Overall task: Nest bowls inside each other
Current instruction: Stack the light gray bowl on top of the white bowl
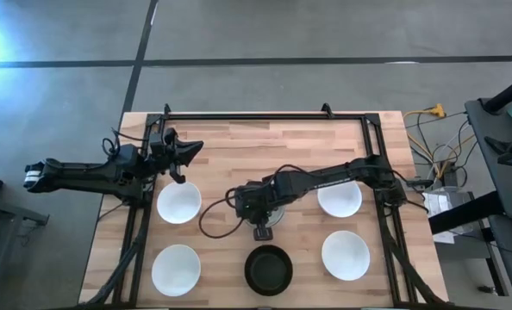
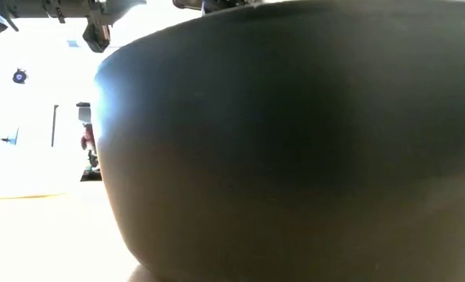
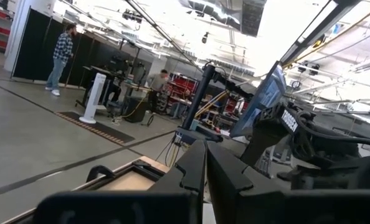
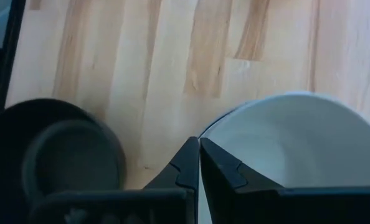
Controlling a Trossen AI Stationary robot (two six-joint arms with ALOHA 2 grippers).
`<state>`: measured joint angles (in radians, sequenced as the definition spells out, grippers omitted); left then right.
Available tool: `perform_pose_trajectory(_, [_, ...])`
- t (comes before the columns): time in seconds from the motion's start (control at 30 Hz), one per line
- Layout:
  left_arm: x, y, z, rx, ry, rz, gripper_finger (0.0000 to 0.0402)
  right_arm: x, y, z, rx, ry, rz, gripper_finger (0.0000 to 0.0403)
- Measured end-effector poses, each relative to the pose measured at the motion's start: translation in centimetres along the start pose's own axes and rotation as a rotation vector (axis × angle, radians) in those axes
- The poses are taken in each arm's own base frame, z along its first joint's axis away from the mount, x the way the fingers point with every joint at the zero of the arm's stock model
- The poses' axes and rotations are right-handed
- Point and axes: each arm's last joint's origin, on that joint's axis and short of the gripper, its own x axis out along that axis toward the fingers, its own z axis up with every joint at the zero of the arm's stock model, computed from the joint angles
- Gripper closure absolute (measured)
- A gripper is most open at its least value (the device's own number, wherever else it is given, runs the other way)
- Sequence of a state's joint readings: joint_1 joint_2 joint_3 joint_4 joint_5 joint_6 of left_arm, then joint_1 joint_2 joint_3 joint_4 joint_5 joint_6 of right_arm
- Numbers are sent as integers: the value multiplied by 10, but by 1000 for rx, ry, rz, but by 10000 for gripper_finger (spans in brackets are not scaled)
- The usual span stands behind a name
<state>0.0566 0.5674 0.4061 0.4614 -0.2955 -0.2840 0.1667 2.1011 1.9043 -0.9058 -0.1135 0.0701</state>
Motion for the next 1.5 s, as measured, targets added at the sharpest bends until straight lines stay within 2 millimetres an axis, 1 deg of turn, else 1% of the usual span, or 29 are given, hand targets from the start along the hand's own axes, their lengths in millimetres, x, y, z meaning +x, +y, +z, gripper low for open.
perform_pose_trajectory(0.23, [0,0,0,0,0,0,402,-25,2,3,41,-49,1,389])
perform_pose_trajectory(0.37, [0,0,0,0,0,0,402,-24,4,0,61,-20,31,360])
perform_pose_trajectory(0.63, [-1,0,1,-2,-5,-1,402,-22,5,-6,94,27,43,279])
perform_pose_trajectory(0.73, [-1,0,1,-2,-6,-2,402,-20,6,-9,96,51,40,264])
perform_pose_trajectory(0.83, [-1,0,1,-2,-6,-2,402,-14,5,-12,99,76,37,260])
perform_pose_trajectory(0.97, [-1,0,1,-2,-5,-2,402,-1,3,-18,104,117,33,267])
perform_pose_trajectory(1.03, [-1,0,1,-2,-7,-2,402,4,3,-21,110,139,30,278])
perform_pose_trajectory(1.1, [-1,0,1,-3,-8,-2,402,7,2,-23,116,153,29,299])
perform_pose_trajectory(1.17, [-1,0,1,-3,-8,-3,402,7,2,-23,116,156,31,331])
perform_pose_trajectory(1.23, [-1,0,1,-3,-8,-3,402,6,3,-24,117,168,31,370])
perform_pose_trajectory(1.27, [-1,0,1,-3,-8,-3,402,4,3,-23,114,172,30,382])
perform_pose_trajectory(1.5, [-1,0,1,-3,-7,-3,402,-15,7,-9,92,105,28,393])
